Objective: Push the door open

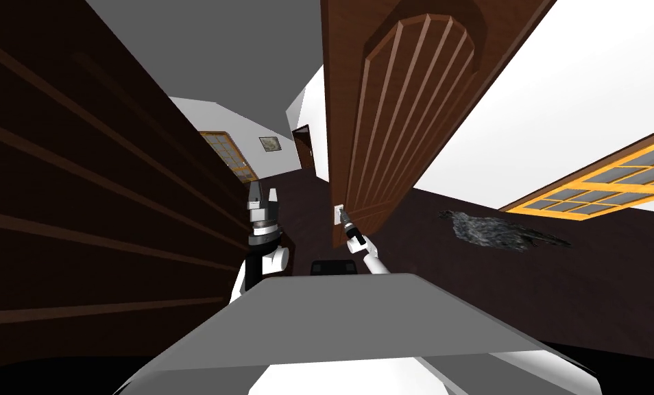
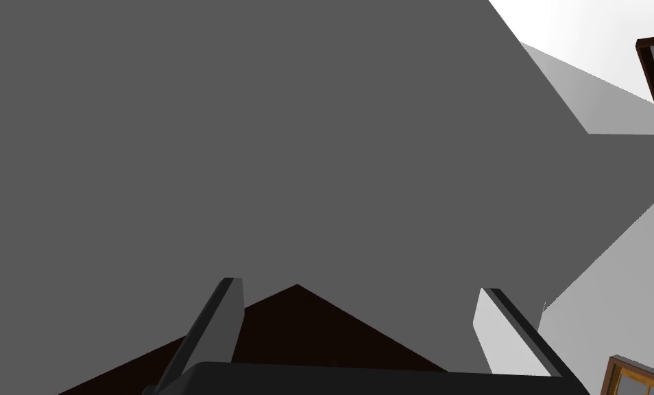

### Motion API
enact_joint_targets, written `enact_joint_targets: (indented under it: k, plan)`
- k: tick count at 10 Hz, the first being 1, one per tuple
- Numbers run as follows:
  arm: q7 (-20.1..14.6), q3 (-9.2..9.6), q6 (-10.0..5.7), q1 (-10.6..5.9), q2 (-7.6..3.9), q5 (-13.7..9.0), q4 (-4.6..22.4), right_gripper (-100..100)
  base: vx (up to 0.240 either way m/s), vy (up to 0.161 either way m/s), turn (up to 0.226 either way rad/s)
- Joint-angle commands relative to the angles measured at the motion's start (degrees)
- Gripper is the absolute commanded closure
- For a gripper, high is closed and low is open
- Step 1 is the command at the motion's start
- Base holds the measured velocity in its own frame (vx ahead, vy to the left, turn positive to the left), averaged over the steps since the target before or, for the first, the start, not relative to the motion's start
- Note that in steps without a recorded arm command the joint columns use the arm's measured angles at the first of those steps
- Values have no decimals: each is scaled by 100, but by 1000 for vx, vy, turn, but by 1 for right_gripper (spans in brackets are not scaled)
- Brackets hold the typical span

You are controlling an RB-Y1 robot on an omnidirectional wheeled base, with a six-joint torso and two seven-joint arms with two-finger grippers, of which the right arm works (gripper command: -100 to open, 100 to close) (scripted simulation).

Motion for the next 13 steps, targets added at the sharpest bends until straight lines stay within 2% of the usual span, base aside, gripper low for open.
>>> enact_joint_targets:
  k: [1,4,6,7,10,13]
  plan:
    - [70,29,-28,-8,-26,-46,-20,100,183,50,-238]
    - [214,179,-24,52,-52,-148,-69,100,200,31,-193]
    - [338,307,-21,104,-65,-236,-111,100,225,61,-309]
    - [286,341,19,142,-89,-220,-192,-100,-50,23,-65]
    - [280,406,58,192,-86,-237,-286,-100,-244,-28,2]
    - [270,521,128,280,11,-266,-450,-100,-274,-12,-20]
